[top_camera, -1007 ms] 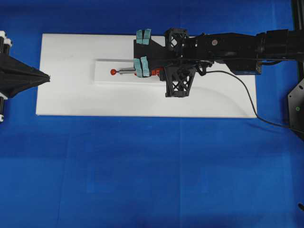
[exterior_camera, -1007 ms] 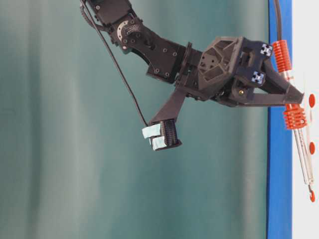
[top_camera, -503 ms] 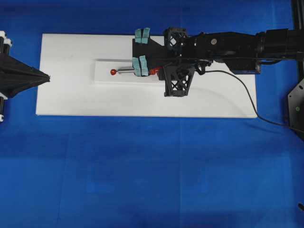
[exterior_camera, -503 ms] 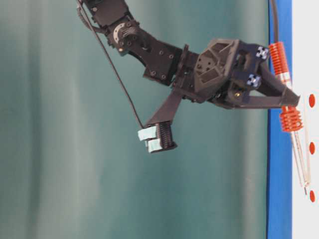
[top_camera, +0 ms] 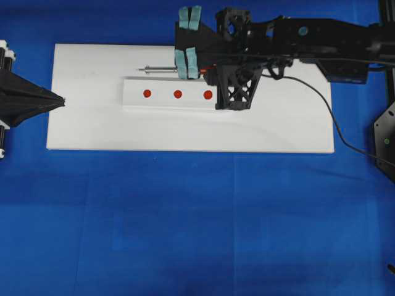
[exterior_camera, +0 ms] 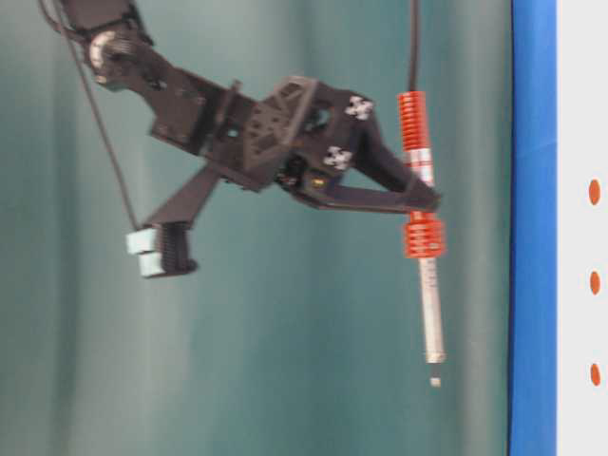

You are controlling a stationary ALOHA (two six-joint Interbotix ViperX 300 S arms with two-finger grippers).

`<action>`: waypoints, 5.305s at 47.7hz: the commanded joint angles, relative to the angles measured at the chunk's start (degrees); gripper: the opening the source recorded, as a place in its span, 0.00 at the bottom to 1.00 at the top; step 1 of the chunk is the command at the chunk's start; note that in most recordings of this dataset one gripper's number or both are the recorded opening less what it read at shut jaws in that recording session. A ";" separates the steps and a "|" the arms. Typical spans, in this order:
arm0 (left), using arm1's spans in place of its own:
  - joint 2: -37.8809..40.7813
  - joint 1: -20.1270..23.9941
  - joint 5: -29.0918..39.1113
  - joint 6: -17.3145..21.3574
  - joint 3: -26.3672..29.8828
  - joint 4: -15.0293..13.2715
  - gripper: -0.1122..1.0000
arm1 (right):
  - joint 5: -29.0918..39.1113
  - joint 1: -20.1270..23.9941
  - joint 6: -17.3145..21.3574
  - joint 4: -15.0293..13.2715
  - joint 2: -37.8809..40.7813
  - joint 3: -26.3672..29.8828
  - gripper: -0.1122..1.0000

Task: Touch the tip of the soldering iron to the mark.
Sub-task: 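Raise the iron tip off the strip, then lower the iron tip onto the middle red dot, then raise the iron and shift it rightward above the strip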

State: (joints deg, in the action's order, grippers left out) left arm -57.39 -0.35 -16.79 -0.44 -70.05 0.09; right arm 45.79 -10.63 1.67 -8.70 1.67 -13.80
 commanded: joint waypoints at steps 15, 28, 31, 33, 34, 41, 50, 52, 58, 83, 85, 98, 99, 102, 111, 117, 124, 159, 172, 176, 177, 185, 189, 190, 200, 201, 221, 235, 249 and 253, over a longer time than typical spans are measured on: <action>0.18 0.09 -0.35 -0.18 0.62 0.09 0.10 | 0.62 0.09 0.26 -0.53 -2.29 1.32 0.16; 0.00 0.09 -0.53 -0.18 0.62 0.09 0.10 | 1.41 0.09 0.53 -0.53 -5.10 -2.64 0.16; 0.00 0.09 -0.62 -0.18 0.62 0.09 0.10 | 1.41 0.09 0.53 -0.53 -5.89 -3.78 0.16; 0.00 0.09 -0.53 -0.18 0.62 0.09 0.10 | 1.49 0.09 0.53 -0.53 -6.77 -4.83 0.16; 0.00 0.09 -0.53 -0.26 0.62 0.09 0.10 | 1.41 0.09 0.53 -0.53 -7.03 -5.27 0.16; 0.00 0.09 -0.35 -0.26 0.62 0.09 0.10 | 1.41 0.09 0.70 -0.44 -9.32 -8.35 0.16; 0.00 0.09 -0.44 -0.26 0.62 0.09 0.10 | 1.67 0.09 0.70 -0.35 -11.87 -11.25 0.16; 0.00 0.09 -0.44 -0.26 0.62 0.09 0.10 | 1.67 0.09 0.70 -0.26 -12.04 -11.43 0.16; 0.00 0.09 -0.44 -0.26 0.62 0.09 0.10 | 1.58 0.09 0.70 -0.26 -12.04 -11.43 0.16; -0.18 0.09 -0.44 -0.18 0.62 0.09 0.10 | 1.41 0.09 0.70 -0.35 -11.95 -11.43 0.16; -0.18 0.09 -0.44 -0.18 0.62 0.09 0.10 | 1.41 0.09 0.70 -0.26 -12.04 -11.43 0.16; -0.35 0.09 -0.44 -0.18 0.70 0.09 0.10 | 1.32 0.09 0.70 -0.26 -11.95 -11.43 0.16; -0.35 0.09 -0.44 -0.18 0.70 0.09 0.10 | 1.32 0.09 0.70 -0.26 -11.95 -11.43 0.16; -0.35 0.09 -0.53 -0.18 0.70 0.09 0.10 | 1.32 0.09 0.70 -0.26 -11.95 -11.43 0.16; -0.35 0.09 -0.62 -0.18 0.70 0.09 0.10 | 1.14 0.09 0.70 -0.09 -11.07 -11.51 0.16; -0.35 0.09 -0.62 -0.18 0.62 0.09 0.10 | 0.35 0.35 0.70 0.18 -9.76 -11.43 0.16; -0.35 0.09 -0.62 -0.18 0.62 0.09 0.10 | -0.62 0.44 0.70 0.62 -7.73 -11.51 0.16; -0.18 0.09 -0.53 -0.26 0.53 0.09 0.10 | -4.75 0.09 0.70 0.70 0.88 -11.69 0.16; -0.26 0.09 -0.53 -0.18 0.53 0.09 0.10 | -4.75 0.00 0.62 0.70 0.88 -11.87 0.16; -0.18 0.09 -0.53 -0.18 0.53 0.09 0.10 | -4.83 -0.09 0.62 0.70 0.88 -11.87 0.16; -0.18 0.09 -0.53 -0.18 0.53 0.09 0.10 | -4.75 -0.09 0.62 0.70 0.88 -11.87 0.16; -0.26 0.09 -0.62 -0.18 0.53 0.09 0.10 | -4.83 0.00 0.62 0.70 0.88 -11.87 0.16; -0.26 0.09 -0.62 -0.18 0.53 0.09 0.10 | -4.75 -0.09 0.62 0.70 0.97 -11.87 0.16; -0.26 0.09 -0.62 -0.18 0.53 0.09 0.10 | -4.83 -0.09 0.62 0.70 0.97 -11.87 0.16; -0.35 0.09 -0.53 -0.18 0.62 0.09 0.10 | -4.83 0.00 0.62 0.70 0.88 -11.87 0.16; -0.35 0.09 -0.62 -0.18 0.53 0.09 0.10 | -4.83 -0.09 0.53 0.70 0.97 -11.87 0.16; -0.35 0.09 -0.62 -0.18 0.62 0.09 0.10 | -4.83 -0.09 0.62 0.70 0.88 -11.87 0.16; -0.35 0.09 -0.70 -0.18 0.62 0.09 0.10 | -4.66 -0.09 0.62 0.70 0.88 -11.60 0.16; -0.35 0.09 -0.79 -0.26 0.62 0.09 0.10 | -2.37 0.00 0.53 0.62 -2.46 -9.40 0.16; -0.35 0.09 -0.79 -0.18 0.62 0.09 0.10 | -0.79 0.00 0.44 0.53 -4.13 -8.44 0.16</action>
State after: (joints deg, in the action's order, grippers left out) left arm -57.92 -0.35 -16.88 -0.70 -70.05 0.09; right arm 43.95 -10.63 2.20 -8.09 0.79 -24.35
